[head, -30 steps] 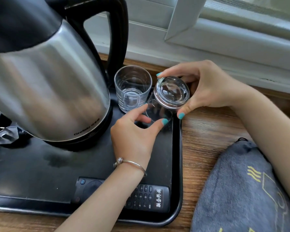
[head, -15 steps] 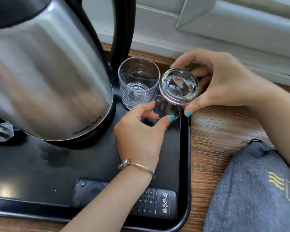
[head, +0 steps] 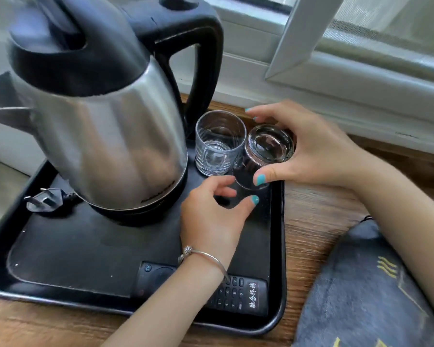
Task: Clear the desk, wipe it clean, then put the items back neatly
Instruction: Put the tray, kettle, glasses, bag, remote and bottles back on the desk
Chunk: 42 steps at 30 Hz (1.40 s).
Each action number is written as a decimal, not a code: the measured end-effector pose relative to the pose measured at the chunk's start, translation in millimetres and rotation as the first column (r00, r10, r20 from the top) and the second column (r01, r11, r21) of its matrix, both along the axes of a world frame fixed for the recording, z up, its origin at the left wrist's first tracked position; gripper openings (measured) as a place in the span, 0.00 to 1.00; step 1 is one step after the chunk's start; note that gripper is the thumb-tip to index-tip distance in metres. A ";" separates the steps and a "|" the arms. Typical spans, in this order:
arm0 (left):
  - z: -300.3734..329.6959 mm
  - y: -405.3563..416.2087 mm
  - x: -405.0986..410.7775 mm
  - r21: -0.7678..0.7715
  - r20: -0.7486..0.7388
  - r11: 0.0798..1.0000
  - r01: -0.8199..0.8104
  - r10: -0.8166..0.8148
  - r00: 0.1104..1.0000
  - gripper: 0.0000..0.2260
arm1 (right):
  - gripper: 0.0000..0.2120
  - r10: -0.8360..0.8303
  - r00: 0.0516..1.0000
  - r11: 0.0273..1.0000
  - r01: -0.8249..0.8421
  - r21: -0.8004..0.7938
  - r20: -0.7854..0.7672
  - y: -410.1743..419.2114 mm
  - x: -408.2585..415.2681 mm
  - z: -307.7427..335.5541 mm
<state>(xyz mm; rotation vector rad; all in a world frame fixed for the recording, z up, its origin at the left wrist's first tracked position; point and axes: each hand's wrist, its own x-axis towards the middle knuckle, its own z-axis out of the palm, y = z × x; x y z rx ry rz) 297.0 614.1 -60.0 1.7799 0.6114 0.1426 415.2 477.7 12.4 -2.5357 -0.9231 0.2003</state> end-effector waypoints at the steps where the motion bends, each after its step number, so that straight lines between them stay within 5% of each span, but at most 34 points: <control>1: 1.2 2.7 -3.2 -0.005 -0.007 1.000 0.006 -0.006 1.000 0.16 | 0.45 -0.025 0.998 0.999 0.028 -0.038 0.061 4.7 -4.1 0.5; 8: 16.1 19.0 -15.8 -0.029 -0.013 0.998 0.054 -0.055 0.998 0.16 | 0.48 -0.063 0.954 0.988 0.101 -0.115 0.292 44.5 -10.0 5.6; 14: 27.0 33.8 -24.0 -0.074 0.052 0.994 0.079 -0.075 0.996 0.18 | 0.52 -0.105 0.971 0.968 0.149 -0.203 0.213 70.7 -6.3 1.5; 20: 27.9 40.6 -38.0 -0.070 0.123 0.996 0.063 -0.054 0.991 0.17 | 0.42 -0.206 0.966 0.972 0.221 -0.086 0.156 76.2 -9.4 -2.1; 35: 35.3 54.9 -52.6 -0.081 0.196 0.990 0.116 -0.098 0.976 0.19 | 0.47 -0.270 0.953 0.963 0.267 0.040 0.138 66.6 -56.4 27.3; 42: 55.3 64.4 -55.2 0.001 0.247 0.968 0.249 -0.242 0.938 0.33 | 0.47 -0.259 0.946 0.965 0.248 0.081 0.193 59.1 -93.9 62.1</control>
